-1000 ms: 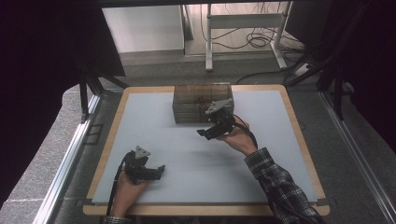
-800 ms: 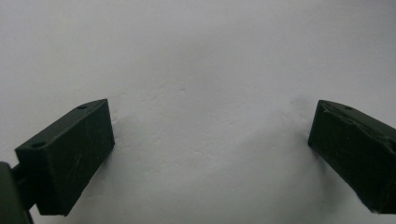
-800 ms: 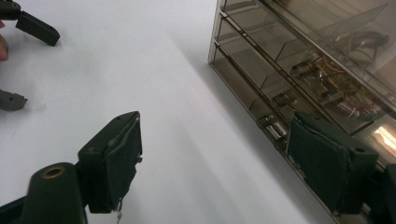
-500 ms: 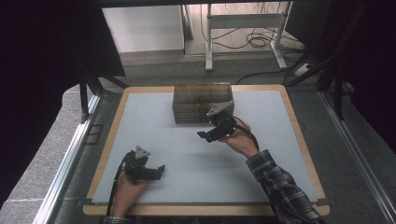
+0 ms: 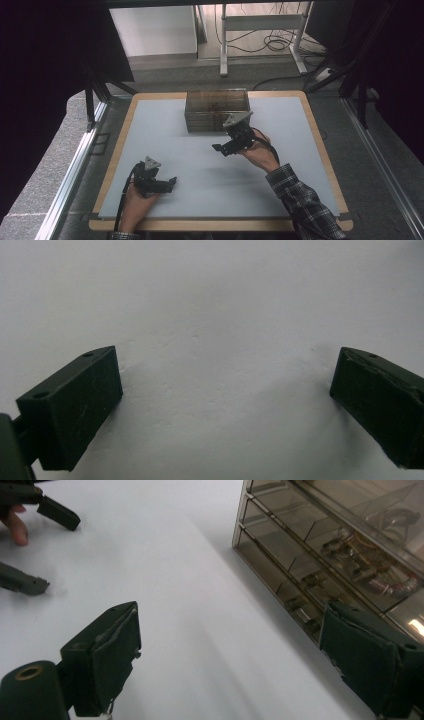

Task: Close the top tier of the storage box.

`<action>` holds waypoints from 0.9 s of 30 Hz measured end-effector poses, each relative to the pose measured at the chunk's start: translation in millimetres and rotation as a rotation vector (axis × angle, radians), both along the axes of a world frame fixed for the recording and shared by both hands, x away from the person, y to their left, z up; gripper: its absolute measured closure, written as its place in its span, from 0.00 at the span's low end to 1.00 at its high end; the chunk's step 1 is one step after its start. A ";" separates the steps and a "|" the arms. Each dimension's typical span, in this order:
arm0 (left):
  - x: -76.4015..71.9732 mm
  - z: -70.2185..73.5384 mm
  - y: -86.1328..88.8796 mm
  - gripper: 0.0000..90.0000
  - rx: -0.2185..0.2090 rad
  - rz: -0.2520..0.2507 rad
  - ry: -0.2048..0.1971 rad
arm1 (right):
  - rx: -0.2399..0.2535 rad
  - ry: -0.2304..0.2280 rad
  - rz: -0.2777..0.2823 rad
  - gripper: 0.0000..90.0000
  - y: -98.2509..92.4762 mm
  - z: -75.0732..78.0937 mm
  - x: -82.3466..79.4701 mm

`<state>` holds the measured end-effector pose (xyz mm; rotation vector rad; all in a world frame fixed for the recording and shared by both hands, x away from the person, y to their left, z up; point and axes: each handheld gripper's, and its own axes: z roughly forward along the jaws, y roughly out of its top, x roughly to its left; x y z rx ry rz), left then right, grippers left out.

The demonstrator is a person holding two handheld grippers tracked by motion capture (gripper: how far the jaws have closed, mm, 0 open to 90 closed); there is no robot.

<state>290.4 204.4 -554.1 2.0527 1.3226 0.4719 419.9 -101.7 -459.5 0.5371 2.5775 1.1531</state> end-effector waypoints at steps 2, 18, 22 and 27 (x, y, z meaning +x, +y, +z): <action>0.0 0.0 0.0 0.00 0.000 0.000 0.000 | 0.001 0.000 -0.001 0.09 -0.7 -0.9 -1.2; 0.0 0.0 0.0 0.00 0.000 0.000 0.000 | 0.024 0.006 -0.017 0.07 -15.2 -8.4 -5.9; 0.0 0.0 0.0 0.00 0.000 0.000 0.000 | 0.021 0.006 -0.019 0.07 -18.5 -9.3 -6.0; -0.1 0.0 0.0 0.01 0.000 0.000 0.000 | 0.026 -0.001 -0.021 0.07 -22.5 -6.7 -7.7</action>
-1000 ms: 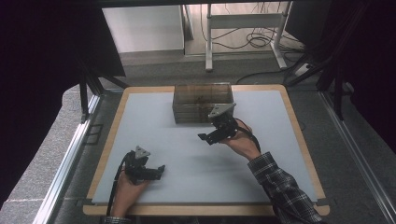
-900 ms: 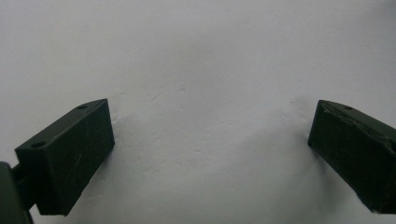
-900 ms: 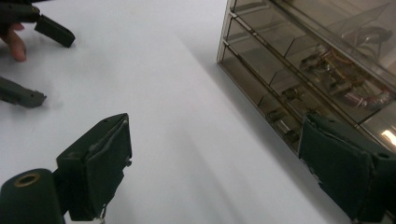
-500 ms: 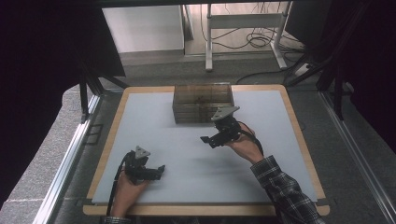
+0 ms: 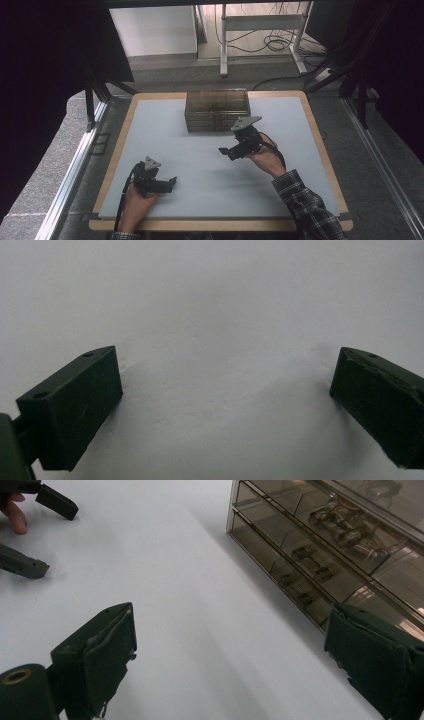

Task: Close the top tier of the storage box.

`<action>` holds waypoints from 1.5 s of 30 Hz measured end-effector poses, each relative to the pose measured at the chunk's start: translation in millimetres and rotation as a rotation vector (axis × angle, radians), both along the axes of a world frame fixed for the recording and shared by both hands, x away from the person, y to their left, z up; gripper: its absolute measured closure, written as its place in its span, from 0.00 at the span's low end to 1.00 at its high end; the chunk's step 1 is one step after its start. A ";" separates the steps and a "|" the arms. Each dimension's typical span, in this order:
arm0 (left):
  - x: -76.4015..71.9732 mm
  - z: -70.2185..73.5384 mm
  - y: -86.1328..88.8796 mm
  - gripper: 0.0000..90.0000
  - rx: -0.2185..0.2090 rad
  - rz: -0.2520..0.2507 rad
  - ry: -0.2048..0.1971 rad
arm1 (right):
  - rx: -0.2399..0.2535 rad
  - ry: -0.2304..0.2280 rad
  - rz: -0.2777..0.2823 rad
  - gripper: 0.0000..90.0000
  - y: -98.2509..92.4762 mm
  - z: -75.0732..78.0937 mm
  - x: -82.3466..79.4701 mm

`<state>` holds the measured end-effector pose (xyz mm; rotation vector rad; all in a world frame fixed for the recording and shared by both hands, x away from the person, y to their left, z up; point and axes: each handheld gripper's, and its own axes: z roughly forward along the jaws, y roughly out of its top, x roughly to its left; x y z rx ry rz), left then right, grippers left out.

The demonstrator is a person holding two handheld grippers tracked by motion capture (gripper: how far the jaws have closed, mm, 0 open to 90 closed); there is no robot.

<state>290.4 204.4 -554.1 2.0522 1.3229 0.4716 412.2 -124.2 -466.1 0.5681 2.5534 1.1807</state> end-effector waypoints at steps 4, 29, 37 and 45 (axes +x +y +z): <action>0.0 0.0 0.0 0.01 0.000 0.000 0.000 | 0.004 -0.004 0.005 0.06 -0.8 2.2 -2.1; -0.2 0.0 0.1 0.01 0.001 0.000 -0.001 | -0.015 0.015 -0.008 0.03 -20.2 1.7 -11.0; -0.3 0.0 0.1 0.01 0.001 0.000 -0.001 | -0.025 0.019 -0.008 0.02 -24.3 1.3 -13.9; -0.3 0.0 0.0 0.01 0.001 0.000 -0.002 | -0.030 0.021 -0.013 0.02 -28.4 1.5 -17.5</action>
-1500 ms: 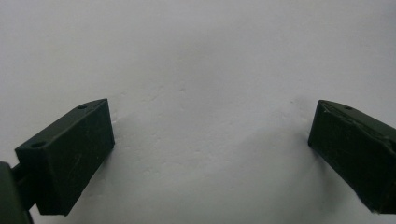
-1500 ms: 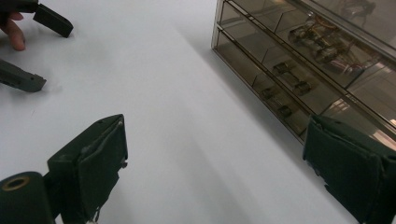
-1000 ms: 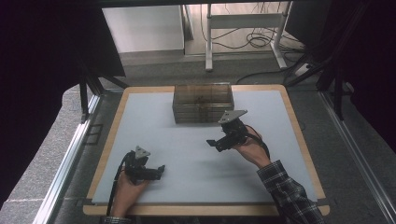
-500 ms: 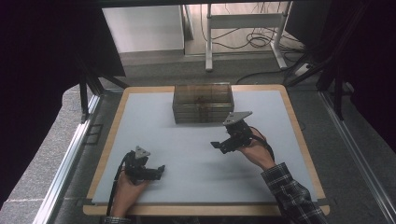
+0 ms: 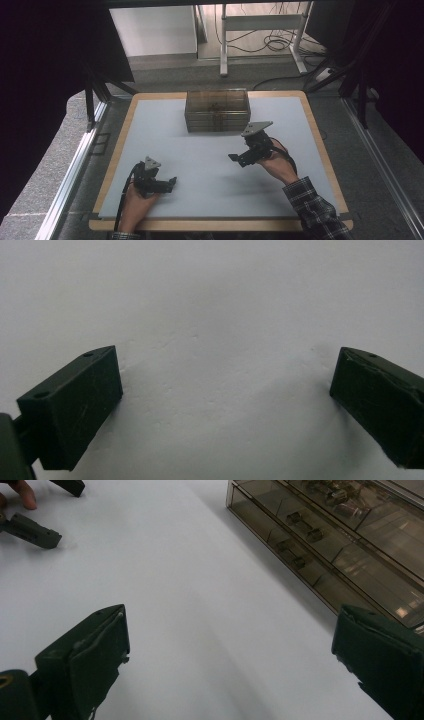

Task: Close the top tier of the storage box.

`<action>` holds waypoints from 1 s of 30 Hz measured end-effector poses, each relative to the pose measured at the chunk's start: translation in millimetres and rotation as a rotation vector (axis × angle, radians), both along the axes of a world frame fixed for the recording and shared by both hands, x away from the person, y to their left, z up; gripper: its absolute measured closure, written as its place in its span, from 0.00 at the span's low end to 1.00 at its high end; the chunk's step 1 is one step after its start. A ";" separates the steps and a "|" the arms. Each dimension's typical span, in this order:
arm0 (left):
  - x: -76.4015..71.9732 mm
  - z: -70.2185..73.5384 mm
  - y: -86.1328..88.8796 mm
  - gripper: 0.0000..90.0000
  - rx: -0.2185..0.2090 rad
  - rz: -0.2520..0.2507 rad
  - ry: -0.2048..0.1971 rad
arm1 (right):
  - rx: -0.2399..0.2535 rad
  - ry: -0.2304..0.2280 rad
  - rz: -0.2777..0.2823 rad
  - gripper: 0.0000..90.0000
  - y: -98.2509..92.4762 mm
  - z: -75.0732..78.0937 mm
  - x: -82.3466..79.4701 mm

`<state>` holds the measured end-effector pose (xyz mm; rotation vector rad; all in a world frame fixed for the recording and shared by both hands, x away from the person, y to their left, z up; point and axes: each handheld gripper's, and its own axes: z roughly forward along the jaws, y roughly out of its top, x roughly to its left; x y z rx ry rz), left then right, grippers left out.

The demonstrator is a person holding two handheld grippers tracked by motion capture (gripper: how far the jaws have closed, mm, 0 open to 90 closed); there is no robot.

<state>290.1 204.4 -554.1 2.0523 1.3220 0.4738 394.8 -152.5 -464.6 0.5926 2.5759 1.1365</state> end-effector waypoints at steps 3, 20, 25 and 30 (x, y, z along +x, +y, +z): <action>0.0 0.0 0.0 0.01 0.000 0.000 0.000 | -0.002 0.001 -0.001 0.02 -1.0 -0.3 -1.2; 0.0 0.0 0.0 0.01 0.001 0.000 0.000 | -0.010 0.015 -0.020 0.02 -15.9 -10.1 -7.7; 0.0 0.0 0.0 0.01 0.001 0.000 0.000 | -0.013 0.016 -0.021 0.02 -18.1 -11.7 -9.4; 0.0 0.0 0.0 0.01 0.001 0.000 0.000 | -0.015 0.017 -0.027 0.02 -20.4 -13.4 -10.7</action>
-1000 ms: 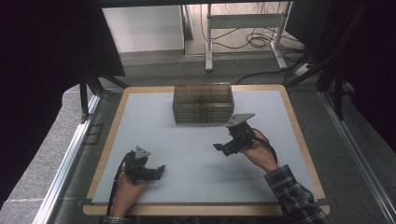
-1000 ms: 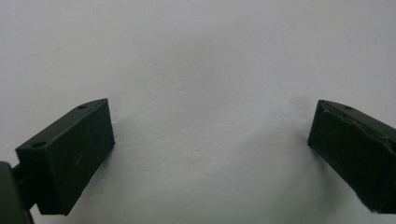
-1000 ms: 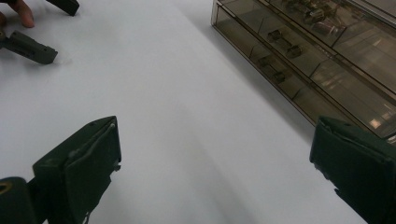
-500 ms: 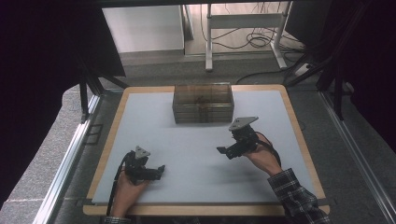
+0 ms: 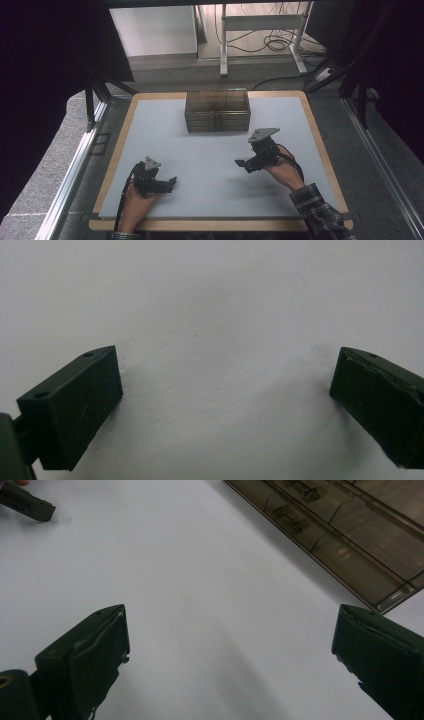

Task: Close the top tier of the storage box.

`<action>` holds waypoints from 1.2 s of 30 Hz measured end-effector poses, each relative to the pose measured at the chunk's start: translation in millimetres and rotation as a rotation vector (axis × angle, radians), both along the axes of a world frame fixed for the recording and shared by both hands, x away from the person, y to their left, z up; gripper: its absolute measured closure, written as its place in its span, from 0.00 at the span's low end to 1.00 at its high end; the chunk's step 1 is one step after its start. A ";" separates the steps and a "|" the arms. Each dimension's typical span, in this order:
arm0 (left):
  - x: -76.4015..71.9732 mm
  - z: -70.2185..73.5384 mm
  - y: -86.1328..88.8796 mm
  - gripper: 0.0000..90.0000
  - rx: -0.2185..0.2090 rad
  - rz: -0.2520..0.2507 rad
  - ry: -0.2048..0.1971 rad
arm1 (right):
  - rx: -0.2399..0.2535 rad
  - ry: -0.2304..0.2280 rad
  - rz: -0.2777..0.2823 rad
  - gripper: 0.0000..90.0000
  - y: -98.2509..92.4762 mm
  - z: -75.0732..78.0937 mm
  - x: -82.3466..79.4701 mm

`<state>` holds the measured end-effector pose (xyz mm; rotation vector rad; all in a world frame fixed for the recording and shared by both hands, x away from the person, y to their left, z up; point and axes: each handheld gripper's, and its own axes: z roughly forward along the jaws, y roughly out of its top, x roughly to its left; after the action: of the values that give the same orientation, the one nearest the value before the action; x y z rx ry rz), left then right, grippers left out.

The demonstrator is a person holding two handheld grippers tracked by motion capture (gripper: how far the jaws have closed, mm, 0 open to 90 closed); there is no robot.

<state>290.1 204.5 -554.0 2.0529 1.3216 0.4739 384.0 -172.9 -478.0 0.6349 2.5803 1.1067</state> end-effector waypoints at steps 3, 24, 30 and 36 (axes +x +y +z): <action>0.0 0.0 0.0 0.01 0.000 0.000 0.000 | -0.004 0.003 -0.002 0.01 -1.8 -1.4 -0.7; 0.0 0.0 0.0 0.01 0.000 0.000 0.000 | -0.014 -0.001 -0.038 0.00 -22.6 -4.8 -6.3; 0.0 0.0 0.0 0.01 0.000 0.000 0.000 | -0.014 0.004 -0.059 0.00 -31.5 -6.6 -8.3; 0.0 0.0 0.0 0.01 0.001 0.000 0.000 | -0.017 0.010 -0.073 0.00 -40.1 -8.9 -10.0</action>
<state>290.1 204.4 -554.0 2.0531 1.3215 0.4748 374.0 -213.0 -486.9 0.7261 2.5502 1.0608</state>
